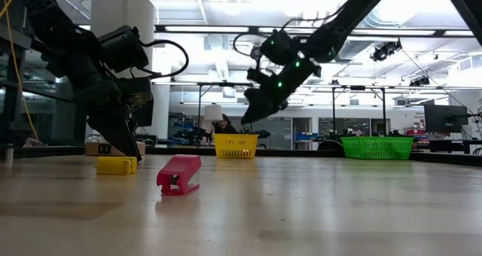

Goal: Pick and place Stapler, Stapler remover, tape
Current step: Put the red stapler into the yellow bin

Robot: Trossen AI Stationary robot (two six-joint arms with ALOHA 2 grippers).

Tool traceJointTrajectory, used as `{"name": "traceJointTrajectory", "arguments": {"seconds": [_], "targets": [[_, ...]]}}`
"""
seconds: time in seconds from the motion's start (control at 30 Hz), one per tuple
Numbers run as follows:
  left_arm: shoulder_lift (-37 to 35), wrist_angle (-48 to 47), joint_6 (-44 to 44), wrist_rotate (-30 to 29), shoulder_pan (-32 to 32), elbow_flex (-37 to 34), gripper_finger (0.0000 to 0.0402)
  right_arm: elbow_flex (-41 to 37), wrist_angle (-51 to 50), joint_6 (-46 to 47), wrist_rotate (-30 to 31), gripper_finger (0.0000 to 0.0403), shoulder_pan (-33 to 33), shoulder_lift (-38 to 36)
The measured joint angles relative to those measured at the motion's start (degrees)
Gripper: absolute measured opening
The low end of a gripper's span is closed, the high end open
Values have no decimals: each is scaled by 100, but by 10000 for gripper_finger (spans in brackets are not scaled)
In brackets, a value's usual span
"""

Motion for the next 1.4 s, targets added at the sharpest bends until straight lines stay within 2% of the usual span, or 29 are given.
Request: {"name": "traceJointTrajectory", "arguments": {"seconds": [0.2,0.4,0.53,0.63,0.9,1.13,1.4], "targets": [[0,-2,0,-2,0,0,202,9,-753,-387,-511,197,306,-592],[0,0,0,-4,0,0,202,9,-1282,-1584,-1673,196,762,-995],[0,0,0,-4,0,0,202,9,-1411,-2337,-2443,195,1149,-995],[0,0,0,-7,0,0,202,11,-1453,-2763,-2782,195,1489,-920],[0,-3,0,-33,0,0,202,10,-1540,-3126,-2486,195,2547,-660],[0,-7,-2,-39,0,0,202,7,-1436,-3841,-2253,195,3424,-269],[0,-7,-43,-44,0,0,202,4,-663,-4280,-2026,195,3975,189]]}}
